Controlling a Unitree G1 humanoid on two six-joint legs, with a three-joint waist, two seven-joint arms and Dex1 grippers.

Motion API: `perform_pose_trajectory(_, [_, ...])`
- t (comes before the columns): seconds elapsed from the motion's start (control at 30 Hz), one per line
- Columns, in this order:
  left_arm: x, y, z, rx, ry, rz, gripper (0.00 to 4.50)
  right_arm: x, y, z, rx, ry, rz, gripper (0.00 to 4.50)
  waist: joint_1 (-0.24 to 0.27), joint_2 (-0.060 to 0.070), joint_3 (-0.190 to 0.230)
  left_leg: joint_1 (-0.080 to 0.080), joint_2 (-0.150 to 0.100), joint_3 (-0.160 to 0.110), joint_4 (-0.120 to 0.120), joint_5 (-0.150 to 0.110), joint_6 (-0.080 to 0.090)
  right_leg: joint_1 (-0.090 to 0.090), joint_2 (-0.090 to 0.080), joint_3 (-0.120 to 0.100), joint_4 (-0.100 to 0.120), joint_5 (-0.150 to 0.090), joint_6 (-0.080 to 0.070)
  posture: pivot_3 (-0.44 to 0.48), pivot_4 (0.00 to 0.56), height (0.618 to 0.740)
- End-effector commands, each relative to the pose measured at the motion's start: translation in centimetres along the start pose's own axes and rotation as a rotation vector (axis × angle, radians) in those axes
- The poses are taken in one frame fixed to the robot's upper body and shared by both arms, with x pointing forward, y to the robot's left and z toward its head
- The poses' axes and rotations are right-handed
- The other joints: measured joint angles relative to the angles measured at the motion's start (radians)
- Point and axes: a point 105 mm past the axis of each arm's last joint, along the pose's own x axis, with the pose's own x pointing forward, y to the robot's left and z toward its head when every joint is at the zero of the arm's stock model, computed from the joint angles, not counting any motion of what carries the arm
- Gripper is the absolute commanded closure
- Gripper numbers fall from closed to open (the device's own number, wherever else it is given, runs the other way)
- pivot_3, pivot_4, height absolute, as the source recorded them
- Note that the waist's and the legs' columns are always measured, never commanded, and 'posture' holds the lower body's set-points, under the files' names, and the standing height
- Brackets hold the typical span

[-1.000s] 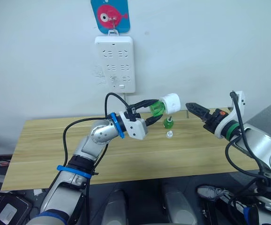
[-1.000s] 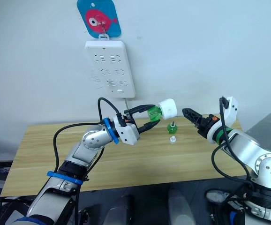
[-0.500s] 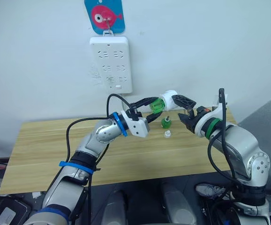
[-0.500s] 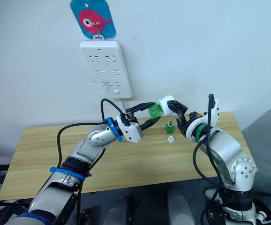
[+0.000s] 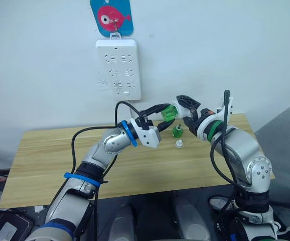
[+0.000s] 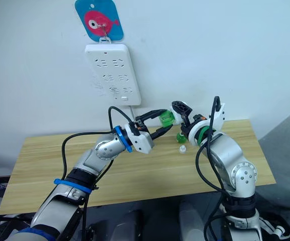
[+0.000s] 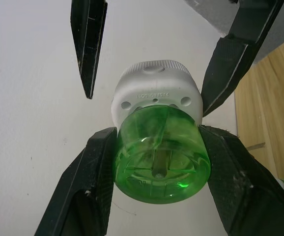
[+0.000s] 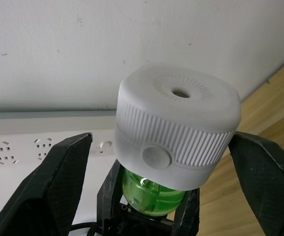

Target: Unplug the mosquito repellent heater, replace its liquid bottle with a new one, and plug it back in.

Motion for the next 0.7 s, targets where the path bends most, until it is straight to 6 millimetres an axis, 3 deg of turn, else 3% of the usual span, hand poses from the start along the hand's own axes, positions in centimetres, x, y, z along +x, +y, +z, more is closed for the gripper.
perform_pose_trajectory(0.03, [0.1,0.5,1.4,0.036,-0.065,0.014,2.22,-0.2,1.0,0.2,-0.009,-0.013,0.052,0.00,0.000,0.000,0.000,0.000,0.000,0.000,0.000,0.000,0.000,0.000,0.000,0.000,0.000,0.000,0.000,-0.193,0.221,0.725])
perform_pose_trajectory(0.17, [0.0,0.5,1.5,0.050,-0.073,0.008,2.22,0.0,0.7,0.2,0.003,-0.009,0.031,0.00,0.000,0.000,0.000,0.000,0.000,0.000,0.000,0.000,0.000,0.000,0.000,0.000,0.000,0.000,0.000,-0.189,0.222,0.725])
perform_pose_trajectory(0.37, [-0.3,0.3,1.4,0.064,-0.076,-0.001,2.22,0.2,0.4,-0.1,0.017,0.016,0.003,1.30,0.000,0.000,0.000,0.000,0.000,0.000,0.000,0.000,0.000,0.000,0.000,0.000,0.000,0.000,0.000,-0.188,0.224,0.725])
perform_pose_trajectory(0.7, [-0.8,-0.4,1.4,0.077,-0.096,-0.030,2.22,0.2,0.0,-0.3,0.061,0.027,-0.028,1.30,0.000,0.000,0.000,0.000,0.000,0.000,0.000,0.000,0.000,0.000,0.000,0.000,0.001,0.000,0.000,-0.186,0.223,0.725])
